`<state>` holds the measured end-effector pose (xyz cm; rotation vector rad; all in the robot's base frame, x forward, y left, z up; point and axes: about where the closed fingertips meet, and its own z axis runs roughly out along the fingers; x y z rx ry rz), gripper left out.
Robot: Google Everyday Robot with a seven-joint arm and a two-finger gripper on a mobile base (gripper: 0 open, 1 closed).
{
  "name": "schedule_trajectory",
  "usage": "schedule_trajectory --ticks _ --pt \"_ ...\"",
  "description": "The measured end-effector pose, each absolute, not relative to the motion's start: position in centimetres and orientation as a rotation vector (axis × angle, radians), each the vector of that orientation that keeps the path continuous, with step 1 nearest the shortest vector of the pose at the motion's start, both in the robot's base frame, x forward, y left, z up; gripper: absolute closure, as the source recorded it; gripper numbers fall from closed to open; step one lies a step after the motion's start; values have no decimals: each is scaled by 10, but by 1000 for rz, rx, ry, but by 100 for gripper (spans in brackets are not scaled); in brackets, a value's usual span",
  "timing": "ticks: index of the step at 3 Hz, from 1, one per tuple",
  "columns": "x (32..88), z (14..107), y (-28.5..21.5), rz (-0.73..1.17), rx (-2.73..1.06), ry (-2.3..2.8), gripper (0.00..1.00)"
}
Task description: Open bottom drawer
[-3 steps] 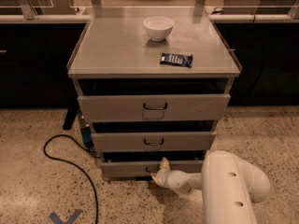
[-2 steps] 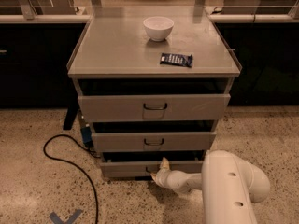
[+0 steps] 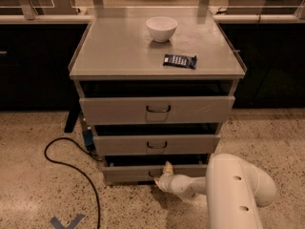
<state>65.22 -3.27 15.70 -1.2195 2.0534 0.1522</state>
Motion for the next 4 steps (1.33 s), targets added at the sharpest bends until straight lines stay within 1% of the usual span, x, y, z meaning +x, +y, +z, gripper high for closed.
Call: schedule_trajectory --ticks 4 --pt "656 172 -39 122 -1227 2000 100"
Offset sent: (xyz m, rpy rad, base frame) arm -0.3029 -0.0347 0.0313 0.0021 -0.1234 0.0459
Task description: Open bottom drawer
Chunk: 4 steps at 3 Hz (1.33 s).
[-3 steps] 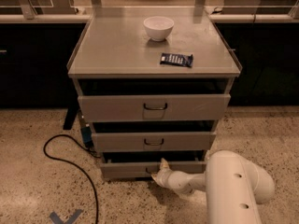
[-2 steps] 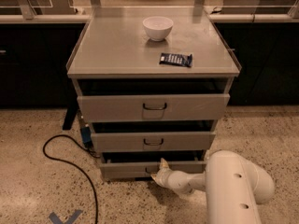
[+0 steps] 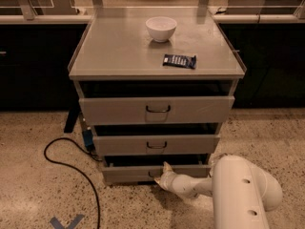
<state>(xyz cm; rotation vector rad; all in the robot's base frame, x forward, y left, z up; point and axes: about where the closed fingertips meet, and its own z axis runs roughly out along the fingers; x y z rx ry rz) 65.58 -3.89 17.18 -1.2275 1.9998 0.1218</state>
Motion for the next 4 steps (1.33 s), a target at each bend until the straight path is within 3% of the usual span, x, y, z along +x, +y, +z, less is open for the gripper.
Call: schedule_trajectory --ticks 4 --pt "660 180 -47 96 -1232 1959 100"
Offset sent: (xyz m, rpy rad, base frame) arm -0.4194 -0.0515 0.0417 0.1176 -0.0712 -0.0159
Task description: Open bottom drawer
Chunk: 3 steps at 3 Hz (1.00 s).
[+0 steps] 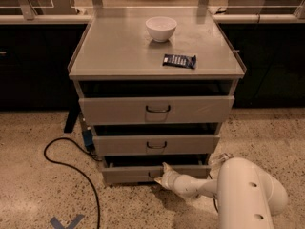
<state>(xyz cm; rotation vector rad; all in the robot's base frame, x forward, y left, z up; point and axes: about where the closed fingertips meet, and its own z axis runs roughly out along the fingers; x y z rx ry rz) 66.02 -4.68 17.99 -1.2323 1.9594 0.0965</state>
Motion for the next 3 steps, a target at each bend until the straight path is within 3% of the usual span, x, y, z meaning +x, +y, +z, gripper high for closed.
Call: schedule_trajectory --ticks 3 --pt "634 167 -42 93 -1332 1936 100"
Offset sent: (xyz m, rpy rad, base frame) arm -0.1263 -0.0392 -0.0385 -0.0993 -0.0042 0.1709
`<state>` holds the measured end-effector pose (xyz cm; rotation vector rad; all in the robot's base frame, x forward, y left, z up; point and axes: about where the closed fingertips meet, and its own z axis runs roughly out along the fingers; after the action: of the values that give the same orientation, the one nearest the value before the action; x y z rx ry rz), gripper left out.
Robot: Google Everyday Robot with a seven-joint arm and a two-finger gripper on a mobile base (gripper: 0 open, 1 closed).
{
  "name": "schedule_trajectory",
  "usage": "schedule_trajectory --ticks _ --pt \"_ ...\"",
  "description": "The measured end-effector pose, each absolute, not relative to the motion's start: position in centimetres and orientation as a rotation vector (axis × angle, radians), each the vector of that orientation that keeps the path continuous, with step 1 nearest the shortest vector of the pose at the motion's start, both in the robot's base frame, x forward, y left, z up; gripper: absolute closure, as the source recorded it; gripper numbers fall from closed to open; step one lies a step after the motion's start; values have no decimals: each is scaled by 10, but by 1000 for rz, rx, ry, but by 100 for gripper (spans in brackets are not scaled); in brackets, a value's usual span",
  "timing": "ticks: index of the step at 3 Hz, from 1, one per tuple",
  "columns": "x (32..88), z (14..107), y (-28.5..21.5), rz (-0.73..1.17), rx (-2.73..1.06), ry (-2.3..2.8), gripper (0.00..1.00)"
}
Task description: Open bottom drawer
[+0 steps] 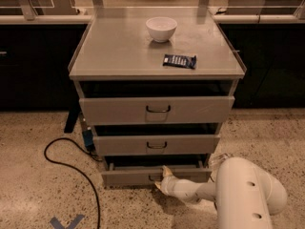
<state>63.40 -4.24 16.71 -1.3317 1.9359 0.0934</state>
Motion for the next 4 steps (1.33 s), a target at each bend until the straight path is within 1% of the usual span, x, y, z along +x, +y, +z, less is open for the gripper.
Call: schedule_trajectory --ticks 1,2,3,4 --pt "616 165 -46 98 -1337 1923 100" --pt "613 167 -47 98 -1337 1923 100" --pt "592 166 -50 116 -1335 1895 100" --pt "589 169 -51 116 -1335 1895 100"
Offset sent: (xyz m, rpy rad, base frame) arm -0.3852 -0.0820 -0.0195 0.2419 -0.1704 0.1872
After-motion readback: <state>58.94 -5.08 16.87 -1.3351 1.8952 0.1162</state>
